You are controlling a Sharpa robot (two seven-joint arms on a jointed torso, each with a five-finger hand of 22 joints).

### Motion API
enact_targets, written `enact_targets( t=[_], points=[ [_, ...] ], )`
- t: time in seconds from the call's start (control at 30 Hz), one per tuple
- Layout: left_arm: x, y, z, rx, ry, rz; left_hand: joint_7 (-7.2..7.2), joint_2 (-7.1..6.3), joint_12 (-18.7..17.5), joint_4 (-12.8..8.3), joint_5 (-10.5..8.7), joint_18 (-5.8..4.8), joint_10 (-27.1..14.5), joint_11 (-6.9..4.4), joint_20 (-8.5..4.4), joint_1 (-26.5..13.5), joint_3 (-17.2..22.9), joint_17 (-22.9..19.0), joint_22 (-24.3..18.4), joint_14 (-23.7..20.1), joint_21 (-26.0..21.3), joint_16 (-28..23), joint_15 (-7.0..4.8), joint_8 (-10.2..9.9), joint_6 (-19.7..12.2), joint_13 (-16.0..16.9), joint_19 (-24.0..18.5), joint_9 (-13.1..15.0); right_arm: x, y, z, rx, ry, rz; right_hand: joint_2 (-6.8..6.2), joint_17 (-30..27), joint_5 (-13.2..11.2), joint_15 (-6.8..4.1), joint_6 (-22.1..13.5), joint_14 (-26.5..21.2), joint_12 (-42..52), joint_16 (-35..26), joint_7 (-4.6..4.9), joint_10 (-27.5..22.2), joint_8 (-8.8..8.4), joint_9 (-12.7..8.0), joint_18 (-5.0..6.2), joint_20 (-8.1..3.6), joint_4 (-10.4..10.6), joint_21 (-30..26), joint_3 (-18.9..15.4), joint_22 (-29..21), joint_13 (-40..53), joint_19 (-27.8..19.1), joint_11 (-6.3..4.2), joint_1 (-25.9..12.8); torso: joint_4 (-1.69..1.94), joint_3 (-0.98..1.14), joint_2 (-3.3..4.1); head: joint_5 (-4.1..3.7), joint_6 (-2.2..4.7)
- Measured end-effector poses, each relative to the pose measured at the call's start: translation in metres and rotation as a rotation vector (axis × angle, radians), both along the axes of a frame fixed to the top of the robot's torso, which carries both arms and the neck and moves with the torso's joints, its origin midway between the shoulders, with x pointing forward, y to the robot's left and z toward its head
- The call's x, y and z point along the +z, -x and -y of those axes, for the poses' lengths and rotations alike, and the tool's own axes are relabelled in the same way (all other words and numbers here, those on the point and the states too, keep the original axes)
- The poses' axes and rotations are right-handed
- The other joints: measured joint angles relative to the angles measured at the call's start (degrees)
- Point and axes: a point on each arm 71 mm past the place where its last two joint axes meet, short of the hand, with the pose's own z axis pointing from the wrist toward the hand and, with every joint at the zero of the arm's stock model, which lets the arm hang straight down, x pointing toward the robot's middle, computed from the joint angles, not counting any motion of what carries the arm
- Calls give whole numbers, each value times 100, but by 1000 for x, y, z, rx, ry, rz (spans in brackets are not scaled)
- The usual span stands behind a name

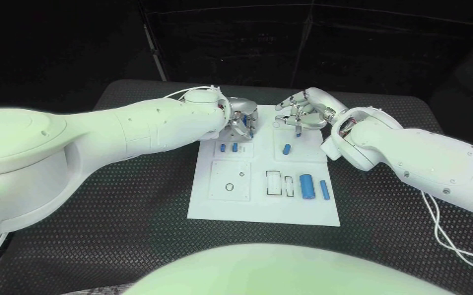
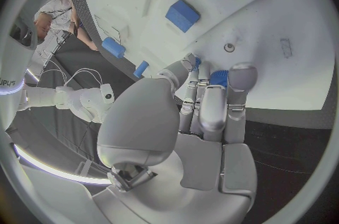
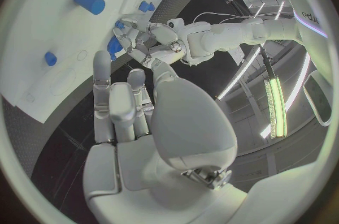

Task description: Assemble the parts on the task board

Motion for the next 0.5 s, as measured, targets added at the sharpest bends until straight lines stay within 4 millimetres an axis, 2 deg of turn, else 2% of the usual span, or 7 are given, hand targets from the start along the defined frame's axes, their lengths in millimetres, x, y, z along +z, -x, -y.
enact_targets(
  t=[0.37,0.5],
  points=[
    [-2,4,-7,-1,25,20,44,21,-113,-36,0,0,68,32,-20,22,110,-18,119,8,74,24,-7,-111,78,-17,20,-3,0,0,0,-1,1,0,0,0,0,0,0,0,0,0,0,0,0,0,0,0,0,0,0,0,-1,0,0,0,1,-2,-3,1,6],
    [-2,7,-13,1,35,24,46,21,-141,-49,0,0,89,11,-19,22,143,-50,119,8,73,24,-7,-136,80,-17,20,-3,0,-1,1,-3,2,0,0,-1,0,0,0,0,0,0,0,0,0,0,0,0,0,0,0,0,0,0,0,0,6,-2,-5,-1,15]
  ],
)
